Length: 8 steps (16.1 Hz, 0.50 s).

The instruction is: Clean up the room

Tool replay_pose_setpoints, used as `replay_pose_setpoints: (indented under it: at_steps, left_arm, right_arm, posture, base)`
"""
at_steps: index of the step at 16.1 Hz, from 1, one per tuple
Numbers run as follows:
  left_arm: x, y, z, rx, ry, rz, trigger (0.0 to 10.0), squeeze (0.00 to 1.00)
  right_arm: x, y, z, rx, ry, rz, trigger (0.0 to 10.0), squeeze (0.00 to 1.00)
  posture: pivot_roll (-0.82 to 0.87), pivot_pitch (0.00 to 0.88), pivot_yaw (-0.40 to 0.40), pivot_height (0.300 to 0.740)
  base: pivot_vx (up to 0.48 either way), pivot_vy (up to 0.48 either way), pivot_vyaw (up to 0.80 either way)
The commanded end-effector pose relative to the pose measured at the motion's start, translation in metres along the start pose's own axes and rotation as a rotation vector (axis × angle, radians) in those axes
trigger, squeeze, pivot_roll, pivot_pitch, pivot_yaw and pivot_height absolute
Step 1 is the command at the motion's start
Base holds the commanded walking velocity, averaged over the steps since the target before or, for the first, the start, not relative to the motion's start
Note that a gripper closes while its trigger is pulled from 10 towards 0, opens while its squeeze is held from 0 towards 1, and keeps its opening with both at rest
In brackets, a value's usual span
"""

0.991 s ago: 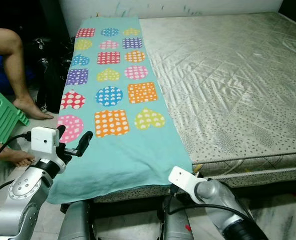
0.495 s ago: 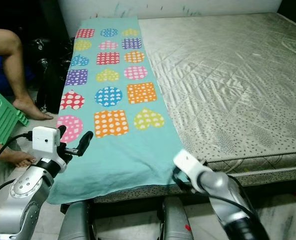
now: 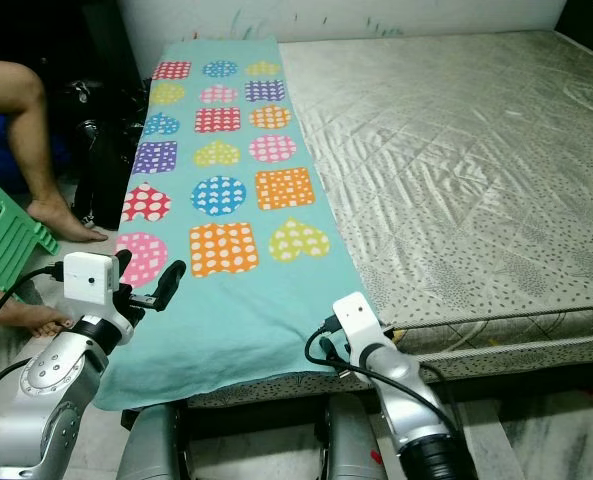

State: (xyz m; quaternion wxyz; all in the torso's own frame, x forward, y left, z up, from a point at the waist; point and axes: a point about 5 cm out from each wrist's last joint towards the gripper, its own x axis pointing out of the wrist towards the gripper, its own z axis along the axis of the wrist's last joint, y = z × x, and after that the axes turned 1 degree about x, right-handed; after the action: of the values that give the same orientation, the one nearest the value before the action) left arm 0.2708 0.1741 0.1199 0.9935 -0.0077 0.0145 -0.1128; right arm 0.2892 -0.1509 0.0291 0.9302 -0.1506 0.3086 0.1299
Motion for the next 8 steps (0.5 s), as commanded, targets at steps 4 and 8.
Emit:
replay_pose_setpoints:
  at_steps: [4,8]
  left_arm:
    - [-0.001,0.002,0.001,0.001,0.010,0.006,10.0,0.00]
    - [-0.004,0.009,0.001,0.008,0.015,0.031,10.0,0.00]
  right_arm:
    - [0.018,0.016,-0.007,0.041,0.033,-0.074,10.0,0.77]
    - [0.022,0.018,-0.038,0.008,0.154,-0.123,10.0,0.42]
  posture:
    - [-0.04,0.085,0.033,0.570]
    - [-0.03,0.086,0.020,0.570]
  base:
    - [0.000,0.000,0.00]
    - [0.000,0.000,0.00]
